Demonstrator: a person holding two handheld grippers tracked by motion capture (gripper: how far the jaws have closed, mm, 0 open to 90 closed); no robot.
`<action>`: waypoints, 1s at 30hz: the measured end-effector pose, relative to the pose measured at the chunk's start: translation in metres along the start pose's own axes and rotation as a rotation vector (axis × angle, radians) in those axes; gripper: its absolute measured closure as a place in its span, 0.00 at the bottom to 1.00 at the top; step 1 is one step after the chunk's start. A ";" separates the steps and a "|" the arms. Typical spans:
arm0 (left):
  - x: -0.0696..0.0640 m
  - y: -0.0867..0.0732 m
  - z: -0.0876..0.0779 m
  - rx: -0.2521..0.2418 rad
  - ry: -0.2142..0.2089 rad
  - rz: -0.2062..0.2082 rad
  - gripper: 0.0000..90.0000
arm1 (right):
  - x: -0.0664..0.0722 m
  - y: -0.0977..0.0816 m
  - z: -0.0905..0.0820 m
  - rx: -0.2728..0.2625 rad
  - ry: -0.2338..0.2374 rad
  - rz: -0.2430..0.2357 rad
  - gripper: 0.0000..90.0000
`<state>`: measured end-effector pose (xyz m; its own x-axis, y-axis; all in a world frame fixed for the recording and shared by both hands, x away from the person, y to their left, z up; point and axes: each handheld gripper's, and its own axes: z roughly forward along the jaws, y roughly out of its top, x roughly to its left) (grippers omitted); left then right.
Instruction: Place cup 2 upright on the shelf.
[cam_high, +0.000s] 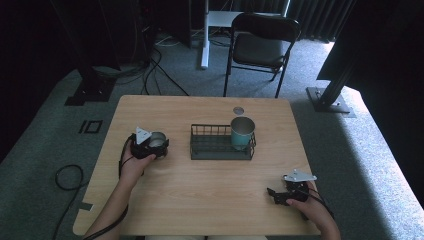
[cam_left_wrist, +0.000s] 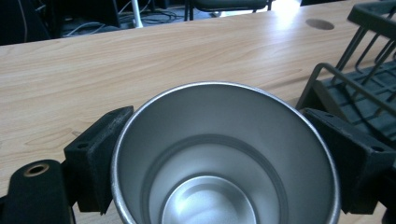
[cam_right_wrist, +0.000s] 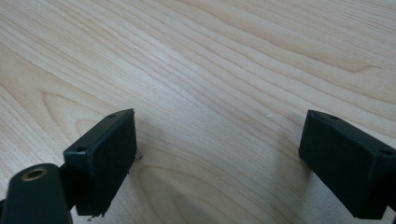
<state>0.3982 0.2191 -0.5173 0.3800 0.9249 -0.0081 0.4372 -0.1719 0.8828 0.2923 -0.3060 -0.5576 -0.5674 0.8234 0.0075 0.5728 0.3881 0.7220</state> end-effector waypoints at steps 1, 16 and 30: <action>0.000 0.001 -0.001 -0.002 0.000 0.003 0.15 | 0.000 0.000 0.000 0.000 0.000 0.000 0.12; -0.006 0.032 -0.018 -0.042 -0.031 0.016 0.15 | 0.000 0.000 0.000 0.000 0.000 0.000 0.12; -0.019 0.065 -0.031 -0.083 -0.069 0.040 0.15 | 0.000 0.000 0.000 0.000 0.000 0.000 0.12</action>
<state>0.3942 0.2011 -0.4457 0.4522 0.8919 -0.0015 0.3522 -0.1771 0.9190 0.2923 -0.3060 -0.5577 -0.5673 0.8235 0.0070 0.5725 0.3882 0.7222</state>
